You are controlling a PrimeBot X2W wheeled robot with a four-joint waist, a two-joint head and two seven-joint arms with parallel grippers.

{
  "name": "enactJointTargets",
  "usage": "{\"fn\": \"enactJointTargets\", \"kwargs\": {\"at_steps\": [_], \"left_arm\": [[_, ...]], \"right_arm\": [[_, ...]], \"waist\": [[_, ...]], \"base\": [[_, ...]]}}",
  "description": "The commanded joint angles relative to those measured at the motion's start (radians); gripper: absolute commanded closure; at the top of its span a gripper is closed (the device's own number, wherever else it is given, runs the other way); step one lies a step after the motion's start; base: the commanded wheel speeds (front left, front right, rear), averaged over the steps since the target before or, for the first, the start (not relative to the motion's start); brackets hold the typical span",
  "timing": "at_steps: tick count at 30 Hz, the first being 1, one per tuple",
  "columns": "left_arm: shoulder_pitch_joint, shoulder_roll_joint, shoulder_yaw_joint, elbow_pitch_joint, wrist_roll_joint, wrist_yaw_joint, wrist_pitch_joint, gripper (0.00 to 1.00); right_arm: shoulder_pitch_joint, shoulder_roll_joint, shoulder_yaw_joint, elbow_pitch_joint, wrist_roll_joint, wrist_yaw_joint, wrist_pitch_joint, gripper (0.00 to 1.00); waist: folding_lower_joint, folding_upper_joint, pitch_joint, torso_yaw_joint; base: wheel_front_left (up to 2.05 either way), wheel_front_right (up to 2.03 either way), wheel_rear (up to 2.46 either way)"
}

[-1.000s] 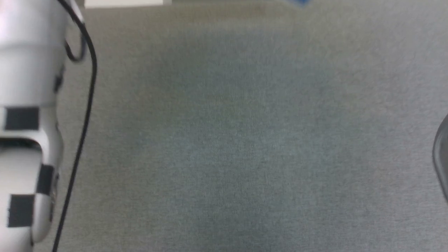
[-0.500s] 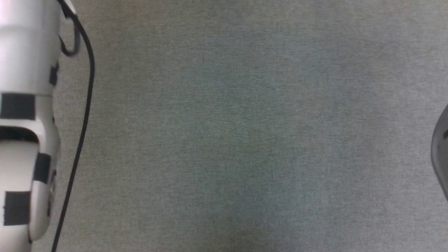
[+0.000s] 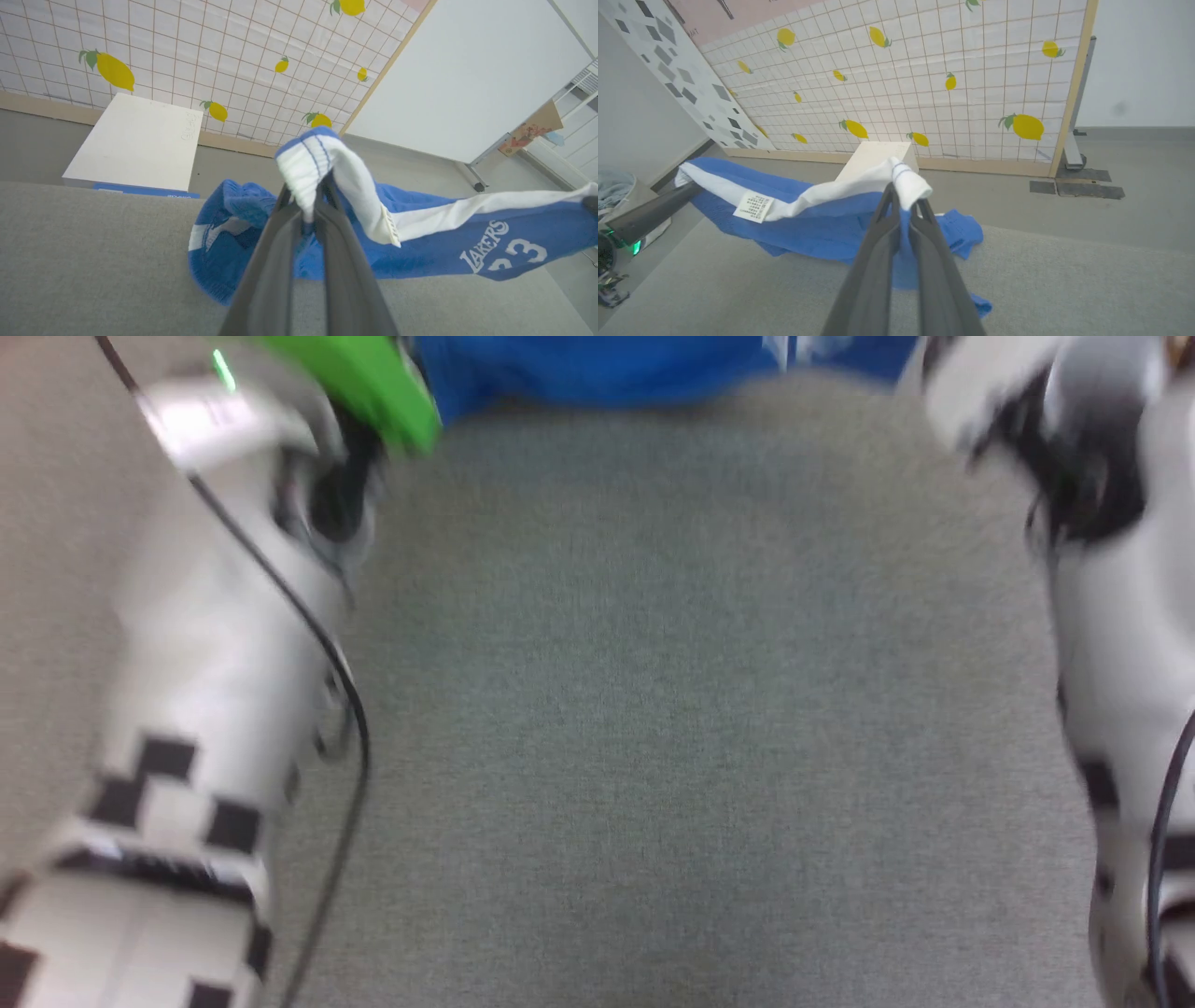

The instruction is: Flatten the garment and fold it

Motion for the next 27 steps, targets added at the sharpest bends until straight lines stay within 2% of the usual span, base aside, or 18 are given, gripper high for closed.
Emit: {"fn": "enactJointTargets", "kwargs": {"at_steps": [1,6,15,22,27], "left_arm": [[0.065,-0.008,-0.011,-0.013,-0.019,-0.008,-0.005,1.00],[0.302,-0.015,-0.048,-0.072,-0.071,-0.012,0.006,1.00],[0.673,-0.014,-0.101,-0.198,-0.133,-0.002,0.048,1.00],[0.857,0.016,-0.111,-0.306,-0.160,0.054,0.086,1.00],[0.981,0.047,-0.113,-0.404,-0.182,0.116,0.130,1.00]], "right_arm": [[0.070,-0.010,0.004,-0.025,0.032,-0.002,-0.007,1.00],[0.336,-0.039,0.024,-0.107,0.115,-0.002,0.013,1.00],[0.753,-0.061,0.015,-0.235,0.181,-0.002,0.082,1.00],[1.007,-0.063,-0.025,-0.345,0.193,-0.002,0.206,1.00],[1.132,-0.044,-0.066,-0.419,0.185,-0.002,0.303,1.00]], "waist": [[0.0000,0.0000,-0.126,0.011],[0.0000,0.0000,-0.222,0.010],[0.0000,0.0000,-0.329,0.013],[0.0000,0.0000,-0.382,0.011],[0.0000,0.0000,-0.399,0.004]], "base": [[0.00,0.00,0.00],[0.00,0.00,0.00],[0.00,0.00,0.00],[0.00,0.00,0.00],[0.00,0.00,0.00]]}}
